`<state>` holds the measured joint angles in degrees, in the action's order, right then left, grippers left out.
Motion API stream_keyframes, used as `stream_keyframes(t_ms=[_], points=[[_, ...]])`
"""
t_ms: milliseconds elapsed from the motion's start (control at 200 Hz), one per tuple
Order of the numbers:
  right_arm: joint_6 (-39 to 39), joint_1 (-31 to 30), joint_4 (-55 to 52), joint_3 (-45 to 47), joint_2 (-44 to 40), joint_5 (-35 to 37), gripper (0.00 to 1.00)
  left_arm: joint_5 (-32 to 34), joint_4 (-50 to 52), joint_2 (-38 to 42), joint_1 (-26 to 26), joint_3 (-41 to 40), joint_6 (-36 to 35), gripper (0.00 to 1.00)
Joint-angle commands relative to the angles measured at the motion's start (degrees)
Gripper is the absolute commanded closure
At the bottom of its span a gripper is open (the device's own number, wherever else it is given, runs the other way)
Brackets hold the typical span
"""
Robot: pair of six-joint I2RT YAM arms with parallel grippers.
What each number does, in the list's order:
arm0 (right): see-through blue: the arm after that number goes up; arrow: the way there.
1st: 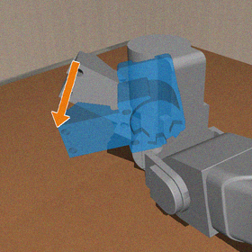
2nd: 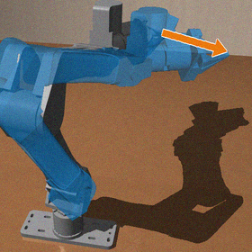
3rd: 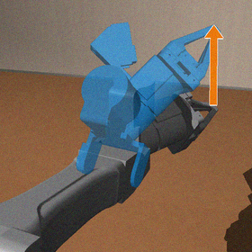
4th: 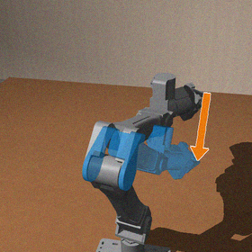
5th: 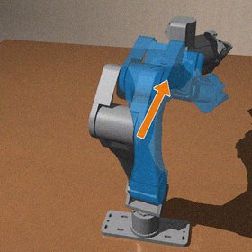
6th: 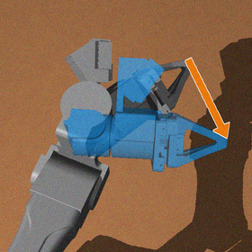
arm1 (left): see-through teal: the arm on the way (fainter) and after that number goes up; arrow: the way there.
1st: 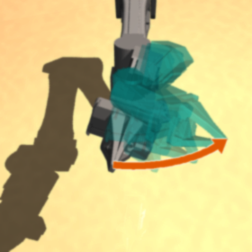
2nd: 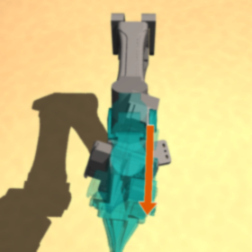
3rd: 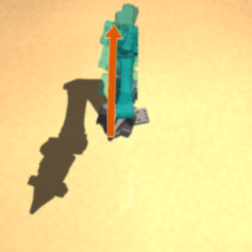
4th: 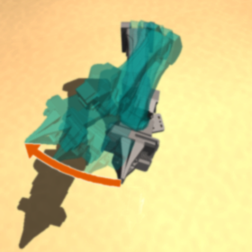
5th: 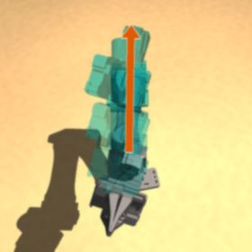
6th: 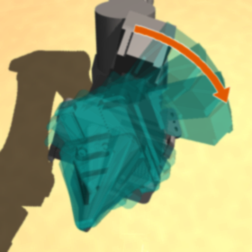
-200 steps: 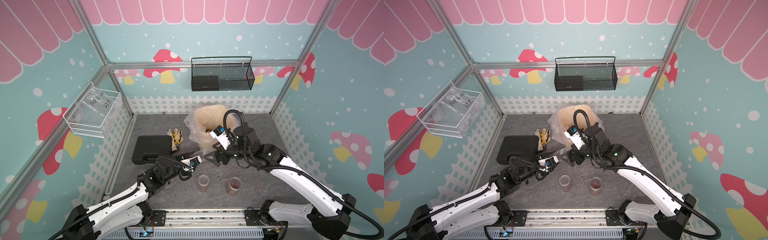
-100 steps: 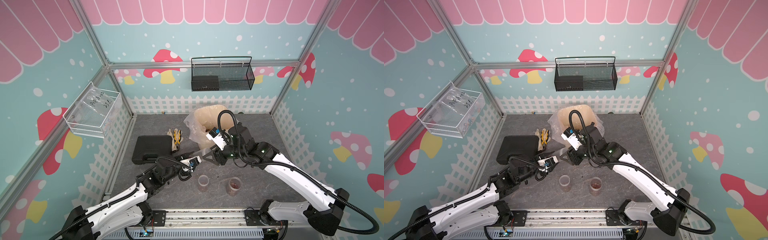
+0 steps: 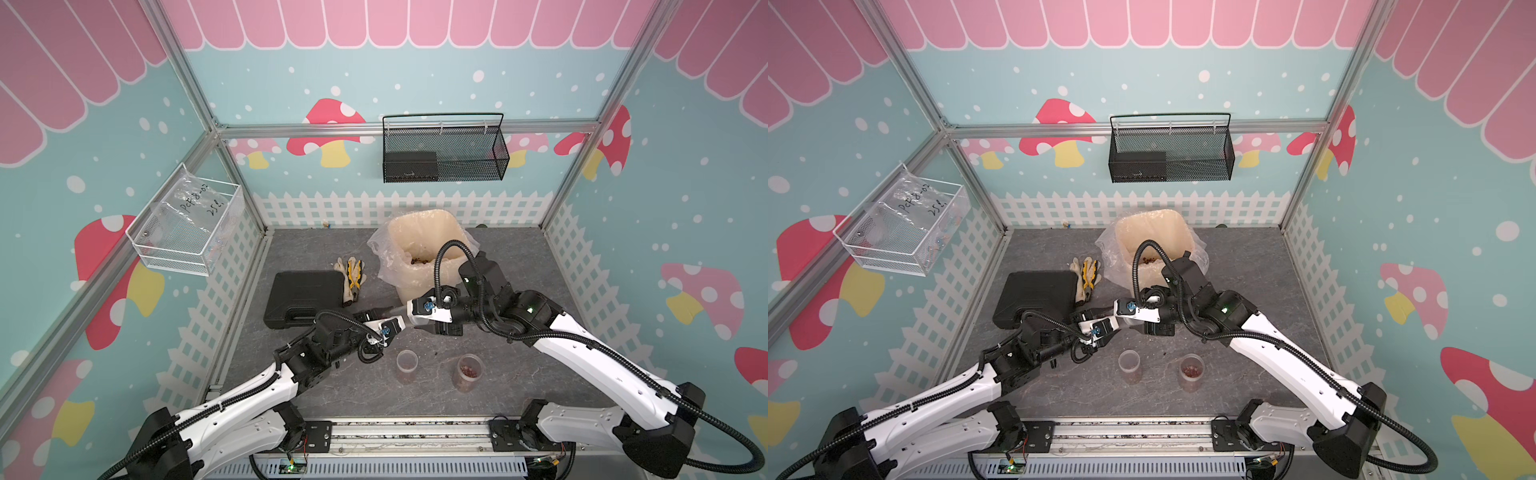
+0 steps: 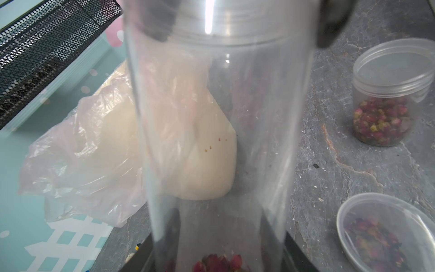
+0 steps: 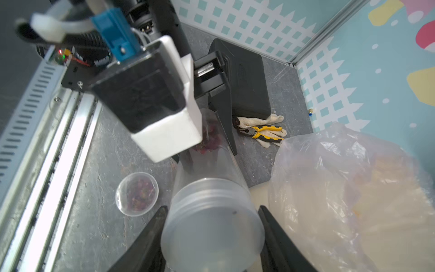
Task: Empty the moldy dried flower tea in the jars
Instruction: Unscrew the lid from the jar.
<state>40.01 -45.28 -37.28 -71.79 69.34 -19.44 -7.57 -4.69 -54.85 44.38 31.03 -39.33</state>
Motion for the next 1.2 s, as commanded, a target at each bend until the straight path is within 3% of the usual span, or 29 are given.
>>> stream_keyframes(t_ms=[0,50,120,245,345,575,750,890,1196], points=[[13.77,0.55,5.37,-2.89,2.54,9.23,0.93,-6.34,3.11,-0.35,0.81,1.69,0.31,0.82],[13.35,0.59,5.31,-2.86,2.90,8.89,0.89,-5.90,2.97,-0.21,0.80,1.63,0.24,0.82],[9.71,0.63,5.76,-3.24,2.45,6.93,0.67,-4.65,2.72,-0.07,0.80,1.37,0.24,0.82],[-3.08,0.64,9.41,-3.08,-0.79,1.70,0.40,-0.27,0.82,0.34,0.84,0.73,0.13,0.82],[-15.94,0.67,12.60,-1.09,-4.66,-1.28,0.29,2.82,-0.81,0.84,0.80,0.17,-0.04,0.82],[-38.60,0.80,12.49,1.52,-9.60,-0.96,0.27,4.98,-2.10,2.16,0.80,-0.78,-0.57,0.81],[-53.47,1.29,7.40,-0.68,-7.51,-1.09,0.24,5.07,-2.43,2.64,0.80,-0.88,-0.49,0.81],[-57.24,1.33,3.92,-0.15,-5.52,-2.38,0.22,4.68,-2.52,2.54,0.84,-0.72,-0.22,0.81],[-57.37,1.33,3.87,1.31,-3.37,-2.85,0.26,4.24,-2.15,3.30,0.82,-0.75,0.22,0.81]])
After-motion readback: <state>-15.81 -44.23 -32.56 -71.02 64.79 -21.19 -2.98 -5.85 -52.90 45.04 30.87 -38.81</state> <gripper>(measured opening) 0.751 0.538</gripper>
